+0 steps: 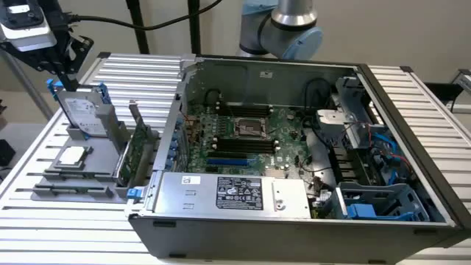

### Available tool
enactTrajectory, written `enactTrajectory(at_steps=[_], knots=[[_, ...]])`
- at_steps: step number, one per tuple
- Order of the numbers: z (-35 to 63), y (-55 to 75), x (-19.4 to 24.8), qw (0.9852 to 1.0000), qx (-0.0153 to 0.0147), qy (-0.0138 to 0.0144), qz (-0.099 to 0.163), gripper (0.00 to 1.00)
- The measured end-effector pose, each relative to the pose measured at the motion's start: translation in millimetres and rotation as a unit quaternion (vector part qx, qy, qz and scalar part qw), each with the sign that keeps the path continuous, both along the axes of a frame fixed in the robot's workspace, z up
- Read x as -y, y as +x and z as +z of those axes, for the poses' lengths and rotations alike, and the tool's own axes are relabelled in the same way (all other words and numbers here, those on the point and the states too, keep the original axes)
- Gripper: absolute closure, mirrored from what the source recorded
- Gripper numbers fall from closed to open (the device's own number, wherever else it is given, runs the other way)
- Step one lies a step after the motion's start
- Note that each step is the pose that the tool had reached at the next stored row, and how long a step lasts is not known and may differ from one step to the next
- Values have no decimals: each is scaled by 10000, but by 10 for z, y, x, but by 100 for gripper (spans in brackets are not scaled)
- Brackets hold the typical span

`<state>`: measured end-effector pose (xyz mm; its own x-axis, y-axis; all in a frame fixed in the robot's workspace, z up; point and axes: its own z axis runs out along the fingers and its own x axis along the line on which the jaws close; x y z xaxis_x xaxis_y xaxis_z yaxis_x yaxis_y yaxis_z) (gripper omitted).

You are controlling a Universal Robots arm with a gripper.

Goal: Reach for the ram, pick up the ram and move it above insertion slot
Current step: 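Reach for the ram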

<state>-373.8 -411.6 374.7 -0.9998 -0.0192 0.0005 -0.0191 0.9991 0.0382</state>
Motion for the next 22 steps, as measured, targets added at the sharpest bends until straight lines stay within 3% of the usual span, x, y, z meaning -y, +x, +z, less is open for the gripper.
enactTrajectory(at_steps=[14, 16, 22], knots=[[2, -1, 9, 10000, -1, -1, -1, 89], [1, -1, 76, 10000, 0, 0, 0, 89], [-10, -20, 346, 10000, 0, 0, 0, 89]])
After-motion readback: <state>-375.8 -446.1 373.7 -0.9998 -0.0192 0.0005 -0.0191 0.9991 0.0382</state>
